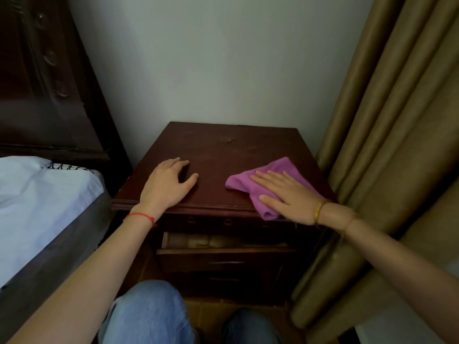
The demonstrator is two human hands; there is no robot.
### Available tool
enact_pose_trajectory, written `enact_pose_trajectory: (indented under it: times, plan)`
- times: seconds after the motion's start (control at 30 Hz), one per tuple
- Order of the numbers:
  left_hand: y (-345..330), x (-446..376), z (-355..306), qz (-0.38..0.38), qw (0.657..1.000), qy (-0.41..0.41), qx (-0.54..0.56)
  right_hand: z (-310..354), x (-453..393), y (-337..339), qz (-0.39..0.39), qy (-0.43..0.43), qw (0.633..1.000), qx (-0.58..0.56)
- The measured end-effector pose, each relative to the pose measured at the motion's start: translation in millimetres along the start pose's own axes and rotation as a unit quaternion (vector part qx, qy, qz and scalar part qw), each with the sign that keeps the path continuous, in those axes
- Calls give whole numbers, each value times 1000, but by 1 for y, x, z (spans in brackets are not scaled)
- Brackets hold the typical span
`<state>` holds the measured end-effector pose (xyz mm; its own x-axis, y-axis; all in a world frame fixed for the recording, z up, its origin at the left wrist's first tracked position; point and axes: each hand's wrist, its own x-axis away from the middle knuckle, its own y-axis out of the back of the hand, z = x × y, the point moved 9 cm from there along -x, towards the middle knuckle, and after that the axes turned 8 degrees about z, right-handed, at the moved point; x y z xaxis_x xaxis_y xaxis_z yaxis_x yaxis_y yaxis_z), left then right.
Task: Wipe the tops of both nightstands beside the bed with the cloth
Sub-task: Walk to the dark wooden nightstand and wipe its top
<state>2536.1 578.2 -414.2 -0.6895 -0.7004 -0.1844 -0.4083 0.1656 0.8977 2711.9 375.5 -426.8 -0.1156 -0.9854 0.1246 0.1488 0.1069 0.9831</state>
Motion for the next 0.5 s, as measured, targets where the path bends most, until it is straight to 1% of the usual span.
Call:
enact_pose_trajectory:
  times: [0.03, 0.13, 0.17, 0.23, 0.33, 0.37, 0.4, 0.5]
  plan:
    - [0, 0, 0, 3, 1000, 0, 1, -13, 5, 2, -4, -13, 1000, -5]
    - [-1, 0, 1, 11, 1000, 0, 0, -68, 17, 12, -19, -129, 991, -6]
    - [-1, -1, 0, 12, 1000, -1, -3, -75, 20, 14, -21, -152, 988, -3]
    - [-3, -2, 0, 19, 1000, -2, -9, -66, 28, 10, -21, -145, 989, 5]
    - [-3, -2, 1, 19, 1000, 0, -9, -37, 40, 1, -21, -66, 998, -5]
    - [-3, -2, 0, 19, 1000, -1, -9, -41, 41, 1, -16, -61, 998, -12]
    - [-3, -2, 0, 20, 1000, -1, -9, -53, 39, 3, -13, -73, 997, -13]
    - [-3, -1, -1, 20, 1000, -1, -9, -96, 20, 13, -8, -161, 987, -10]
